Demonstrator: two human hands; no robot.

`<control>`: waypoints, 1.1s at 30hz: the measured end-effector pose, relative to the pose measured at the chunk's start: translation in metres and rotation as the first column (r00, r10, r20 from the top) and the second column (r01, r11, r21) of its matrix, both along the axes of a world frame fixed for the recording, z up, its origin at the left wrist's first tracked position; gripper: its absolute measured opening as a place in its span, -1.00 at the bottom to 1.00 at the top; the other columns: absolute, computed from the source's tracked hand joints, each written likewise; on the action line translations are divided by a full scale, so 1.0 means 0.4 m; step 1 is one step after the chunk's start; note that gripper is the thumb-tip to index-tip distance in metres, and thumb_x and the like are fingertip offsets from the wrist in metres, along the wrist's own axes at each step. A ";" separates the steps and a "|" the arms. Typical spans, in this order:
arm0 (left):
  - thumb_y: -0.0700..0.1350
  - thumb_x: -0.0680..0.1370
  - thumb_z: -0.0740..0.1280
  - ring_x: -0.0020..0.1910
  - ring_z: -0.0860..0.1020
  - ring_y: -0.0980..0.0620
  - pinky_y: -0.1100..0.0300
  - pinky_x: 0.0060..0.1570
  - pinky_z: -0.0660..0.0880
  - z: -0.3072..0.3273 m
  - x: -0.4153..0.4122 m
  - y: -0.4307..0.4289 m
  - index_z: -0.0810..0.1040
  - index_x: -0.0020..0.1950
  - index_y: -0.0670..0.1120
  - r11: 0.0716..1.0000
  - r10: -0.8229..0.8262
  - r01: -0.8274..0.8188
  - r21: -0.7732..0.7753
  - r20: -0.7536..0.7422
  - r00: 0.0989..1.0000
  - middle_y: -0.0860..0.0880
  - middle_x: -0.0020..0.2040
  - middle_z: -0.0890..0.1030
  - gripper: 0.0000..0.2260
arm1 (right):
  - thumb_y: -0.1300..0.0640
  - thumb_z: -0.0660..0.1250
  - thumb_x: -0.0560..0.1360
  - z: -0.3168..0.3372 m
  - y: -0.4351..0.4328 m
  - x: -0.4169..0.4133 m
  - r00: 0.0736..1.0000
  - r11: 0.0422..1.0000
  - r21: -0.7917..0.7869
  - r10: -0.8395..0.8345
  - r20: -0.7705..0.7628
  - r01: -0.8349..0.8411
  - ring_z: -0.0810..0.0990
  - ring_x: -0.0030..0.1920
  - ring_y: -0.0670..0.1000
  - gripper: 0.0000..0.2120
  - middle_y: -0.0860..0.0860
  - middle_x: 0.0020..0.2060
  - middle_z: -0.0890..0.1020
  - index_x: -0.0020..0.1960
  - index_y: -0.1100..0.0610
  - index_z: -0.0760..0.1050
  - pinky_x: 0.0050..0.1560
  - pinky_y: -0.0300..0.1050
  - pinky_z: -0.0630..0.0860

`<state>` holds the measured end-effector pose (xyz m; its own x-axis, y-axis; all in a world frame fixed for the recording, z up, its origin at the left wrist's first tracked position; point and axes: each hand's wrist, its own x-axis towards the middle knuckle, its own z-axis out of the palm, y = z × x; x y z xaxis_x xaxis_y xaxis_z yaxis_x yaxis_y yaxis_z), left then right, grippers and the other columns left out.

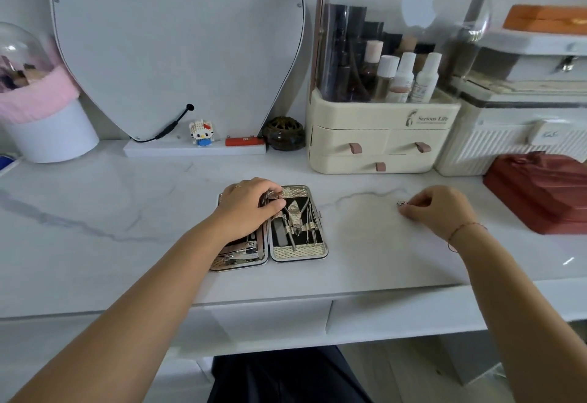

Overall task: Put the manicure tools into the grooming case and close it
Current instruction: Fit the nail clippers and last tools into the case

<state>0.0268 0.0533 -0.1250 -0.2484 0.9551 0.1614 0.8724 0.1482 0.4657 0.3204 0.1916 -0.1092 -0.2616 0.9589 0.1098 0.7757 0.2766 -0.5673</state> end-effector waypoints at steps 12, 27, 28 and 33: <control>0.05 0.51 0.34 0.05 0.59 0.23 0.33 0.09 0.46 0.056 0.040 0.008 0.59 0.10 0.06 0.977 -0.166 0.067 0.201 0.530 0.832 0.13 0.03 0.66 -0.80 | 0.14 0.33 0.50 0.084 -0.104 -0.323 0.614 0.756 -0.260 0.228 -0.756 -0.601 0.51 -0.39 -0.08 -0.84 0.07 -0.38 0.54 -0.15 0.25 0.50 -0.33 -0.31 0.50; -0.10 0.55 0.32 -0.18 0.67 0.10 0.08 0.02 0.58 0.034 0.026 0.013 0.63 -0.06 -0.06 0.961 -0.079 -0.095 0.260 0.587 0.806 0.01 -0.21 0.71 -0.90 | 0.19 0.41 0.45 0.037 -0.091 -0.385 0.623 0.866 -0.164 0.197 -0.757 -0.473 0.34 -0.60 -0.14 -0.84 0.05 -0.45 0.60 -0.23 0.17 0.44 -0.55 -0.36 0.28; -0.11 0.55 0.32 -0.17 0.67 0.10 0.07 0.03 0.58 0.035 0.024 0.011 0.63 -0.06 -0.05 0.956 -0.070 -0.116 0.268 0.596 0.800 0.02 -0.21 0.71 -0.90 | 0.20 0.41 0.45 0.038 -0.092 -0.383 0.625 0.868 -0.156 0.204 -0.754 -0.471 0.34 -0.59 -0.15 -0.85 0.05 -0.45 0.62 -0.22 0.17 0.45 -0.55 -0.38 0.28; -0.12 0.56 0.29 -0.19 0.61 0.14 0.19 -0.04 0.53 0.042 0.015 0.008 0.60 -0.08 -0.01 0.924 0.005 -0.217 0.316 0.557 0.831 0.06 -0.25 0.67 -0.90 | 0.20 0.44 0.42 0.042 -0.091 -0.367 0.645 0.862 -0.162 0.222 -0.731 -0.481 0.30 -0.58 -0.17 -0.87 -0.01 -0.49 0.60 -0.19 0.15 0.48 -0.54 -0.39 0.25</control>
